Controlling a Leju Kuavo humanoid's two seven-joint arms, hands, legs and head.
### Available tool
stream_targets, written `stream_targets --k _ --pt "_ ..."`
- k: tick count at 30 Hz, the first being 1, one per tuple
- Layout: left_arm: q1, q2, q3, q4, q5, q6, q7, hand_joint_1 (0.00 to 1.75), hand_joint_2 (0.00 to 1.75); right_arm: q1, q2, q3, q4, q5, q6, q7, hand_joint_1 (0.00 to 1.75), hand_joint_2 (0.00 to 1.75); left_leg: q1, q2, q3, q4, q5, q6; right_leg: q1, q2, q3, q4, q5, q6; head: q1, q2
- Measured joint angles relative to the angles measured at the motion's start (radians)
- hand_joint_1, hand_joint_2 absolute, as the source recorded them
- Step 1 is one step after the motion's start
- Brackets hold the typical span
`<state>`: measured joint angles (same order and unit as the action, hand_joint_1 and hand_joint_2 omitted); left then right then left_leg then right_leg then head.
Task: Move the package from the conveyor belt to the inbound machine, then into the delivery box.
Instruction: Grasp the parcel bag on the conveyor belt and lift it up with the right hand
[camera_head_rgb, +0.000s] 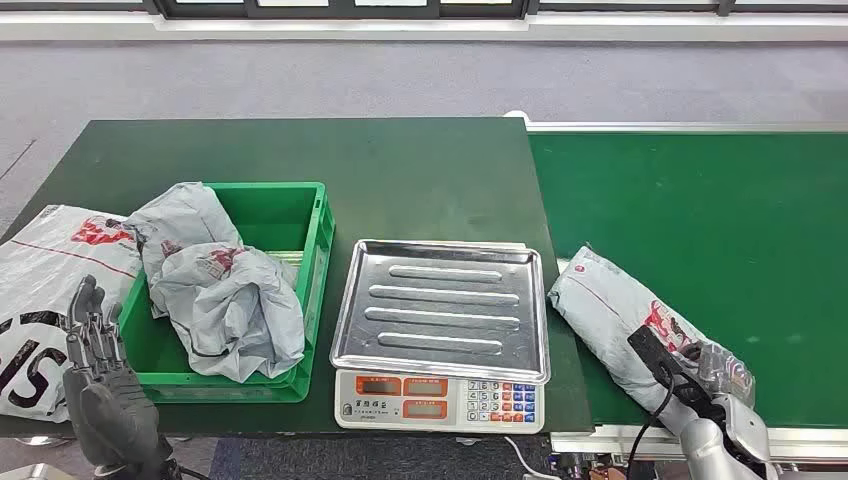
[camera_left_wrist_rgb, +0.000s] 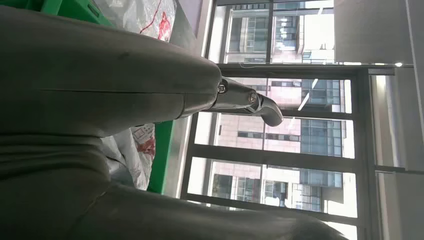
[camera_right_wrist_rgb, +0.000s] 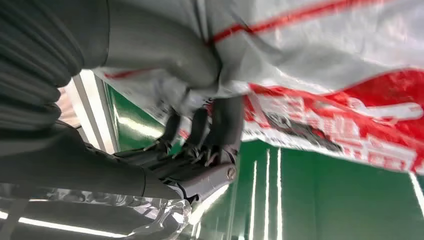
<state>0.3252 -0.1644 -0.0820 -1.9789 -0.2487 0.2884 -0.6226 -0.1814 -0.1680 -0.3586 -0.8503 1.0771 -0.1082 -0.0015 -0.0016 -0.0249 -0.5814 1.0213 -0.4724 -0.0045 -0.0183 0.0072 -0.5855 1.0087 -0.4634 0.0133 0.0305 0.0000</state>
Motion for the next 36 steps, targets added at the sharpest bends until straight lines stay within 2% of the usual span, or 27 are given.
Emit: stream_targets --k 14,20,25,32,36 --pt "0.008 -0.006 0.001 -0.015 0.002 -0.001 0.003 0.0 0.0 0.0 0.021 0.001 -0.004 -0.003 -0.003 -0.006 1.75 1.75 0.0 0.0 0.0 0.0 0.0 0.0 0.0 0.0 0.0 0.0 0.0 0.0 0.0 0.0" --pt "0.013 -0.007 0.004 -0.016 0.006 -0.002 0.003 0.0 0.0 0.003 0.033 0.001 -0.009 -0.019 -0.04 -0.034 1.75 1.75 0.0 0.0 0.0 0.0 0.0 0.0 0.0 0.0 0.0 0.0 0.0 0.0 0.0 0.0" --pt "0.031 -0.019 0.017 -0.025 0.006 -0.002 -0.009 0.0 0.0 0.025 0.061 0.001 -0.11 -0.11 -0.209 -0.184 1.75 1.75 0.0 0.0 0.0 0.0 0.0 0.0 0.0 0.0 -0.001 0.0 0.0 0.0 0.0 0.0" --pt "0.055 -0.039 0.025 -0.033 0.002 0.003 -0.03 0.0 0.0 0.116 0.141 0.001 -0.483 -0.283 -0.418 -0.397 1.75 1.75 0.0 -0.001 -0.001 -0.001 0.0 0.0 0.0 0.0 -0.001 0.0 -0.001 0.0 0.0 0.0" --pt "0.057 -0.043 0.026 -0.033 -0.004 0.012 -0.03 0.0 0.0 0.168 0.175 0.017 -0.668 -0.323 -0.474 -0.446 1.75 1.75 0.0 -0.001 -0.001 -0.001 -0.001 0.0 0.0 0.0 -0.001 0.0 -0.002 0.0 0.0 0.0"
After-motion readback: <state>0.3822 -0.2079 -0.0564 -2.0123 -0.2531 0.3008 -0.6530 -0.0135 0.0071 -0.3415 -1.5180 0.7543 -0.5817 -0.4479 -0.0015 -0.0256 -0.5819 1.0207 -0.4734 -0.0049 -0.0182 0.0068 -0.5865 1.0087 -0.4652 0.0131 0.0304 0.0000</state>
